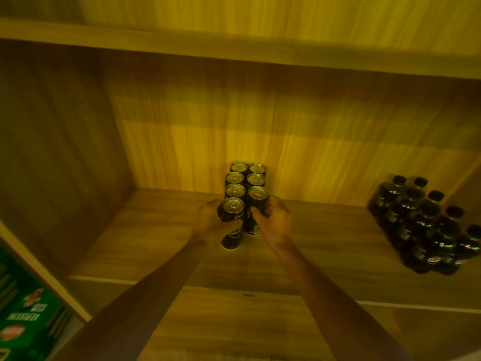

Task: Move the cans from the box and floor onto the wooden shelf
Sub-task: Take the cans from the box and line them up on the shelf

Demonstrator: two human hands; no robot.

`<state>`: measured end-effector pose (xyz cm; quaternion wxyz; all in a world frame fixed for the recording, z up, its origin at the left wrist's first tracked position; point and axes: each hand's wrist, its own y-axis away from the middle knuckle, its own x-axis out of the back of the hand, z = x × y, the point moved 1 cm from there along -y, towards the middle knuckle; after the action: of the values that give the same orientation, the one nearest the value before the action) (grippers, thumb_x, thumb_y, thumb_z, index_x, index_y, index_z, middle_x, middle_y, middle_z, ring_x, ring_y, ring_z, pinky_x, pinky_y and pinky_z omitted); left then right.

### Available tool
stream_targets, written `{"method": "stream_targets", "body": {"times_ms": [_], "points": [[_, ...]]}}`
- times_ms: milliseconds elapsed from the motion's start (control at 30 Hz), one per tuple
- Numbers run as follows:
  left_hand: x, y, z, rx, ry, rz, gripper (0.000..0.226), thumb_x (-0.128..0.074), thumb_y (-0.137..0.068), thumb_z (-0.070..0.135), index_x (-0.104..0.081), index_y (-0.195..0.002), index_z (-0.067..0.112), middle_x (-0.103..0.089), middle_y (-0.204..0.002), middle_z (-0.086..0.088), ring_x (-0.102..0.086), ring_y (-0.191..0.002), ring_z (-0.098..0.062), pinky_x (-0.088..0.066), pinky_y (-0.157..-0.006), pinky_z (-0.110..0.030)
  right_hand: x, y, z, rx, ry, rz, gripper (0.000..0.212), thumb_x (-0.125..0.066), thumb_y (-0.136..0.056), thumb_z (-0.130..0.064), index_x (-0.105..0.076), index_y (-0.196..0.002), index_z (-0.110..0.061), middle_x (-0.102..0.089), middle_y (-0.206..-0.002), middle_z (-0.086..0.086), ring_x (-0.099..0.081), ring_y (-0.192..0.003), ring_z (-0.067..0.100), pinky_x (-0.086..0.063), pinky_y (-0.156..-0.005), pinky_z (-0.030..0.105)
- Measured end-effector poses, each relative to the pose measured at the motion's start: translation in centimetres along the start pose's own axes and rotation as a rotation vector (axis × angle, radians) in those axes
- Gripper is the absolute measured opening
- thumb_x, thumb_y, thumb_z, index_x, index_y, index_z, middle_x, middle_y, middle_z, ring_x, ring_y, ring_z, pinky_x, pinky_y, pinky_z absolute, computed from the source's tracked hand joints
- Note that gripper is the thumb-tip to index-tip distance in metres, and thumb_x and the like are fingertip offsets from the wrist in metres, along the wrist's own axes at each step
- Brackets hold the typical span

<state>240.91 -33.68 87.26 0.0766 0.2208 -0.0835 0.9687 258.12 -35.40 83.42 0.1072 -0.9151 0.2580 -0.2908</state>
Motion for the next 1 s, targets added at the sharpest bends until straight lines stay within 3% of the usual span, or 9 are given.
{"method": "stream_targets", "body": {"times_ms": [133,367,533,667,767,867,1000], "points": [[0.1,-0.2,-0.2,-0.01,-0.016,-0.014,0.057,-0.088,-0.064,0.018,-0.063,-0.116,0.015,-0.07,-0.116,-0.003,-0.061,-0.097,-0.011,-0.048,-0.084,-0.025,-0.1,-0.5,0.1,0.015,-0.001,-0.011,0.045,-0.077,-0.086,-0.029,-0.061,-0.124,-0.01,-0.07,-0.117,0.007,-0.066,-0.101,0.017,-0.059,-0.084,0.038],[0.3,-0.1,-0.4,-0.019,-0.028,-0.035,0.057,-0.087,-0.066,0.019,-0.063,-0.118,0.015,-0.069,-0.116,-0.001,-0.063,-0.1,-0.012,-0.05,-0.086,-0.025,-0.2,-0.6,0.3,0.035,-0.007,-0.028,0.046,-0.076,-0.087,-0.025,-0.059,-0.127,-0.008,-0.069,-0.121,0.007,-0.062,-0.101,0.011,-0.048,-0.077,0.015],[0.6,-0.1,-0.3,-0.028,-0.047,-0.06,0.059,-0.087,-0.066,0.02,-0.063,-0.119,0.012,-0.07,-0.118,-0.004,-0.065,-0.104,-0.018,-0.053,-0.091,-0.034,-0.1,-0.7,0.4,0.037,0.005,-0.069,0.047,-0.074,-0.089,-0.03,-0.058,-0.129,-0.011,-0.068,-0.124,0.007,-0.066,-0.109,0.019,-0.058,-0.089,0.039],[1.2,0.1,0.0,-0.073,-0.108,-0.119,0.06,-0.085,-0.07,0.028,-0.061,-0.124,0.015,-0.068,-0.122,-0.006,-0.063,-0.107,-0.016,-0.053,-0.095,-0.038,0.4,-0.4,-0.4,0.018,0.11,-0.16,0.052,-0.063,-0.096,-0.037,-0.051,-0.139,-0.011,-0.06,-0.136,0.011,-0.057,-0.124,0.025,-0.046,-0.097,0.031],[2.1,1.0,0.2,-0.121,-0.323,-0.167,0.061,-0.074,-0.079,0.048,-0.058,-0.13,0.018,-0.066,-0.126,-0.007,-0.061,-0.113,-0.021,-0.051,-0.094,-0.041,1.3,0.7,-0.4,0.034,0.248,-0.211,0.058,-0.052,-0.1,-0.045,-0.044,-0.146,-0.01,-0.053,-0.144,0.014,-0.051,-0.131,0.03,-0.041,-0.1,0.033],[3.5,2.6,-0.9,-0.175,-0.562,-0.264,0.07,-0.06,-0.087,0.056,-0.042,-0.144,0.02,-0.055,-0.137,-0.01,-0.053,-0.122,-0.028,-0.048,-0.097,-0.045,3.0,2.7,-0.5,0.097,0.403,-0.308,0.064,-0.044,-0.101,-0.05,-0.033,-0.154,-0.015,-0.041,-0.155,0.014,-0.039,-0.141,0.031,-0.038,-0.111,0.043],[5.2,5.3,-2.2,-0.283,-0.772,-0.374,0.087,-0.037,-0.087,0.074,-0.02,-0.155,0.023,-0.037,-0.153,-0.012,-0.04,-0.137,-0.03,-0.038,-0.109,-0.045,5.6,6.4,-1.2,0.177,0.698,-0.438,0.076,-0.021,-0.098,-0.068,-0.017,-0.159,-0.022,-0.015,-0.167,0.01,-0.015,-0.152,0.032,-0.022,-0.121,0.053]]}}
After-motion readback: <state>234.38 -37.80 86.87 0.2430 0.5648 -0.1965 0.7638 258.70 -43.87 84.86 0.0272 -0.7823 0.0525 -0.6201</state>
